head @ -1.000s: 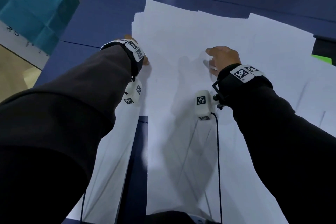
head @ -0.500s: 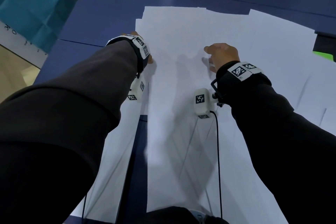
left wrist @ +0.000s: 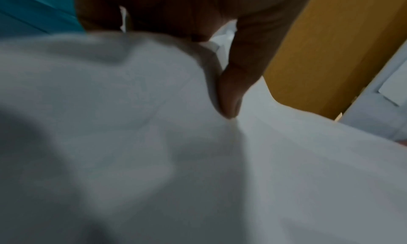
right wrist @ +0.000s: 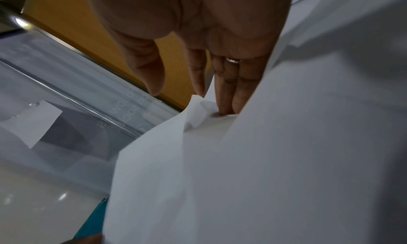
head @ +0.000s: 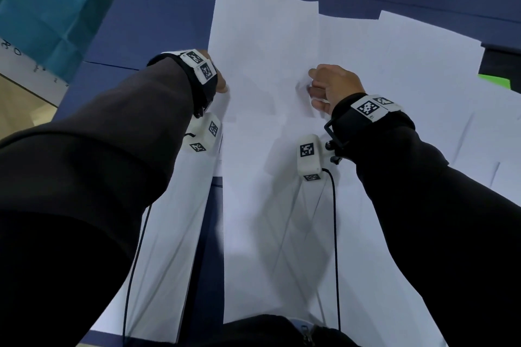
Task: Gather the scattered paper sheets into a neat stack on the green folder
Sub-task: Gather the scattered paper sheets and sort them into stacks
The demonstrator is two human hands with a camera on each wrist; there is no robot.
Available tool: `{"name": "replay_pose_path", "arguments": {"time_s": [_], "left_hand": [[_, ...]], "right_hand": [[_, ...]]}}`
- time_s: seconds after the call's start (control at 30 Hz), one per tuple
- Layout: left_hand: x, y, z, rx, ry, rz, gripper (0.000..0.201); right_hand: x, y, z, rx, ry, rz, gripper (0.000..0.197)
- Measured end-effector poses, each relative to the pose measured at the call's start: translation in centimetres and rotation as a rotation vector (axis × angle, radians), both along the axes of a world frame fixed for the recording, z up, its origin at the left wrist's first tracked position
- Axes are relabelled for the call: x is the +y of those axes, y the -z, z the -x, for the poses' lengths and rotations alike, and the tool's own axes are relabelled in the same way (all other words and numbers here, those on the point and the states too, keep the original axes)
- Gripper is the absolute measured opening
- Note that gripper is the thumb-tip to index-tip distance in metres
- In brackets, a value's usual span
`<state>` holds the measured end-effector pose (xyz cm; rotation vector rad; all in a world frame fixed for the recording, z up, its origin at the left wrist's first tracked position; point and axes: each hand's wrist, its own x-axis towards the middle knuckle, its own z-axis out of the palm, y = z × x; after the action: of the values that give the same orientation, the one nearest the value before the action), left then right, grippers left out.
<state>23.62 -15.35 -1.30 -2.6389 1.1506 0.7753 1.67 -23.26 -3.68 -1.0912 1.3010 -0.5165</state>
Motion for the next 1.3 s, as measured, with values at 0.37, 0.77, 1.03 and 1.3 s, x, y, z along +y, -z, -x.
{"name": "replay_pose_path", "arguments": {"time_s": [0.37,0.77,1.03,1.3], "left_hand": [[0.1,0.9,-1.5,0.143,-0.236,0.215,0.083],[1.4,0.4,-2.3,0.370,-0.105,0.526,0.076],[1.6,-2.1,-1.4,0.302,-0.182,0.509,0.031],[2.8,-3.6,0.3,0.599,-0.287,1.042,0.031]], "right_hand": [[0.9,0.0,-0.1,-0.059,0.018,-0.002,0.016],[1.8,-0.5,0.2,-0.113,0.036,-0.005,0.027],[3.0,-1.5,1.3,-0.079,0.041,0.041,0.044],[3.4,-3.9,3.2,0.043,0.046,0.220,0.066]]}}
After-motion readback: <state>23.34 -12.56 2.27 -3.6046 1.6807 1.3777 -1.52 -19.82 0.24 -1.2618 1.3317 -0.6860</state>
